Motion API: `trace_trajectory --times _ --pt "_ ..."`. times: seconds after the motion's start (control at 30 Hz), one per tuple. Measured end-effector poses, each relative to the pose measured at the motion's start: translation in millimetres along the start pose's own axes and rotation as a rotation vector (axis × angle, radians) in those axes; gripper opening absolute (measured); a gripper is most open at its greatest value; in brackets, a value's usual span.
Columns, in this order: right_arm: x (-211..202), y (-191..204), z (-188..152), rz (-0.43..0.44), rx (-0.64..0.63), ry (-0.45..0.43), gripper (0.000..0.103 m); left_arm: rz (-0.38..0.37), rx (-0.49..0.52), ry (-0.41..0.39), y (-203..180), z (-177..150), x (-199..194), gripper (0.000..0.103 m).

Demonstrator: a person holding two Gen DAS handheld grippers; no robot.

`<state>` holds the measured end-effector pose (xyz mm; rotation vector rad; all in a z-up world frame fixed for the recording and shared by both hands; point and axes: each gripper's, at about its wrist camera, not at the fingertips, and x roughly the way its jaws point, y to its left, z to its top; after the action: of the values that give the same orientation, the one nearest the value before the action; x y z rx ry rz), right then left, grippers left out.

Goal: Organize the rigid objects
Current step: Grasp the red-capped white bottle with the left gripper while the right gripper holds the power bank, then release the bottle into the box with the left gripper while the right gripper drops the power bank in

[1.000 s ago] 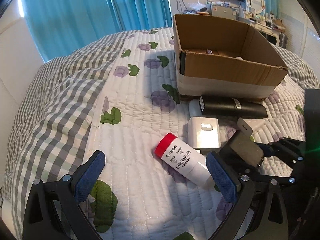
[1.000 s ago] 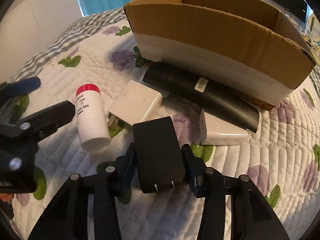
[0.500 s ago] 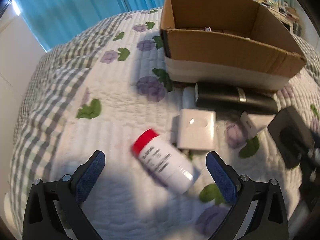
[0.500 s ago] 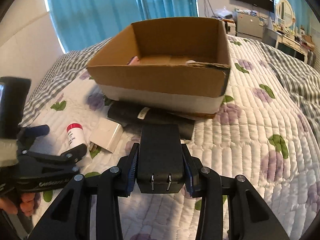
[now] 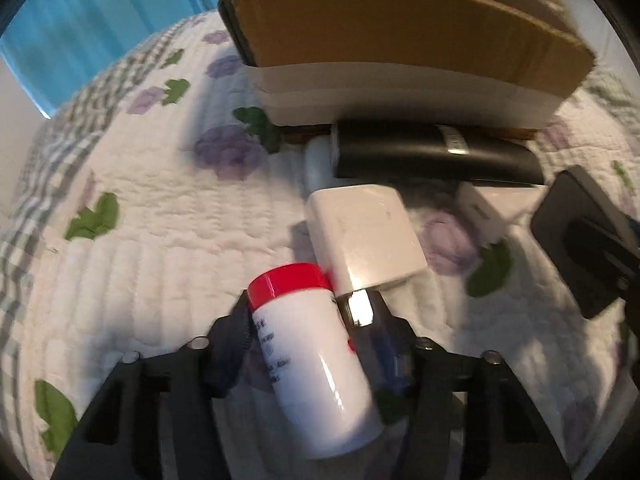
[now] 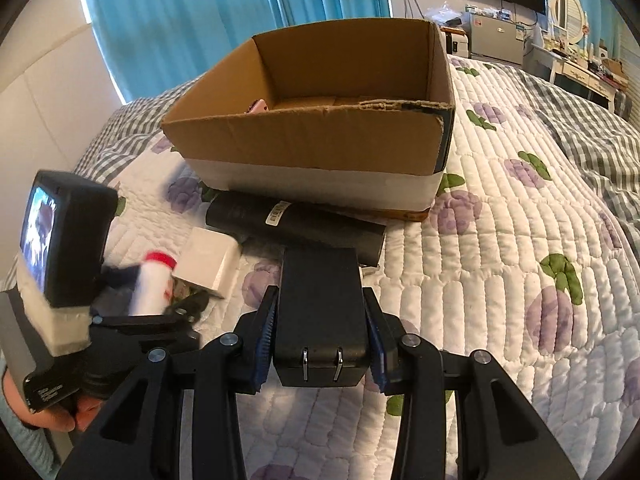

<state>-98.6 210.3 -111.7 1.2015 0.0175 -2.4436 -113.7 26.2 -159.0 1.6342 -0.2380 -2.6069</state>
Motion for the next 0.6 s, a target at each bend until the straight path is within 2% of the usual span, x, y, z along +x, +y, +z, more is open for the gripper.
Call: trace_trajectory --times 0.03,0.07,0.1,0.13,0.37,0.6 --pt "-1.2 -0.2 0.1 0.0 0.002 -0.003 0.039 -0.013 -0.006 -0.013 1.2 -1.3 -4.8 0.047" --pt "-1.7 -0.5 0.4 -0.001 0.003 -0.005 0.039 -0.033 -0.006 -0.023 2.0 -2.7 -9.5 0.038" --pt "-2.4 -0.5 0.1 -0.004 0.003 -0.006 0.039 -0.069 -0.009 -0.032 1.7 -3.5 -14.3 0.037" --pt "-2.9 -0.3 -0.5 -0.007 0.002 -0.005 0.039 -0.091 -0.008 -0.043 1.3 -4.6 -19.7 0.037" --pt "-11.5 4.6 -1.3 -0.025 -0.009 -0.012 0.039 -0.112 0.019 -0.1 -6.7 -13.0 -52.2 0.036" --pt "-40.1 12.5 3.3 -0.065 -0.053 -0.04 0.039 -0.128 0.011 -0.156 -7.6 -13.4 -81.8 0.036"
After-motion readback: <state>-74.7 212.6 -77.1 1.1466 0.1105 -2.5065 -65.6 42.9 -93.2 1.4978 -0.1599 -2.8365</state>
